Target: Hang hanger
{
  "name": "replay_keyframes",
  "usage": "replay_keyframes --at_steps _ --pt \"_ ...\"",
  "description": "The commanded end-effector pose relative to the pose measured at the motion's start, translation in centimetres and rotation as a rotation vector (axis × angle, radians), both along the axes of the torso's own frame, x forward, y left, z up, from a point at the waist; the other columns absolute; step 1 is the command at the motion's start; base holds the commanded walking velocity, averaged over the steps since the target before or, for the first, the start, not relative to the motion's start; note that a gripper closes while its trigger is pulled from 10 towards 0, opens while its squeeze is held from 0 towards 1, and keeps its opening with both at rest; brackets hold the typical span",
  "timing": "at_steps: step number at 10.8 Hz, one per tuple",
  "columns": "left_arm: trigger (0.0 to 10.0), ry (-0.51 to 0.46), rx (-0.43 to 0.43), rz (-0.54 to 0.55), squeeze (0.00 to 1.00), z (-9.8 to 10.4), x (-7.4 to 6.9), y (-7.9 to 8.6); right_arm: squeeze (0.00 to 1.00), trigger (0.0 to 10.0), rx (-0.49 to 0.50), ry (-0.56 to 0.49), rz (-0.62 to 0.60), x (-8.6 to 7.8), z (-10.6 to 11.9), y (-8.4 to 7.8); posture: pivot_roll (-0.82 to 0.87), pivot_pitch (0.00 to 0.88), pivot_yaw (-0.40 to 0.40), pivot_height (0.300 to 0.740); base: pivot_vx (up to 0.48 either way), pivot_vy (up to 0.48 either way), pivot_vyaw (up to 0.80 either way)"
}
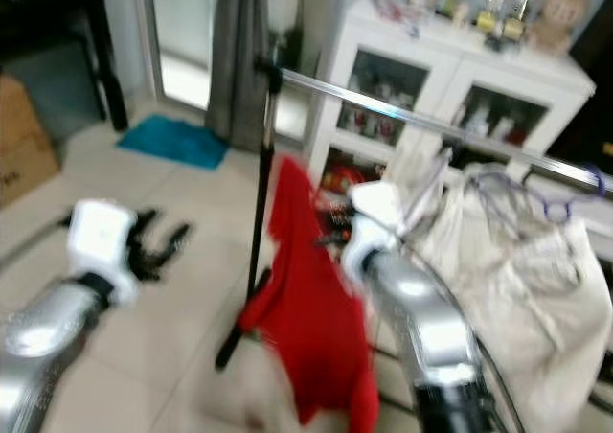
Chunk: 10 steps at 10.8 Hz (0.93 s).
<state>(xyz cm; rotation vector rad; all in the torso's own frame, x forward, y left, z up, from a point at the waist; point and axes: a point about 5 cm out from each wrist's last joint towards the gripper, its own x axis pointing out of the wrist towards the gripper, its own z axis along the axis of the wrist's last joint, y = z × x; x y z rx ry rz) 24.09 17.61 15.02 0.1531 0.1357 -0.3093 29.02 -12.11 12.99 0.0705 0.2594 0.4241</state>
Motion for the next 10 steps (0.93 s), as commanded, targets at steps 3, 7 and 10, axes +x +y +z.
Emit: replay_keyframes --at_steps 3,7,10 --pt "10.0 0.009 -0.008 -0.069 0.00 -0.2 0.0 -1.3 0.00 10.0 -0.083 -0.027 -0.093 1.0 1.1 -1.9 0.12 0.000 -0.139 0.740 0.386 0.000 0.00" --pt "10.0 0.007 0.010 -0.108 0.00 -0.3 0.2 -1.8 0.00 10.0 -0.092 -0.040 -0.094 3.0 2.5 -0.7 0.13 0.000 -0.152 0.740 0.383 0.000 0.00" --pt "10.0 0.023 0.009 -0.222 0.00 -0.2 -0.4 -2.8 0.00 10.0 -0.093 -0.069 -0.141 4.6 3.9 -0.5 0.14 0.000 -0.154 0.740 0.251 0.000 0.00"
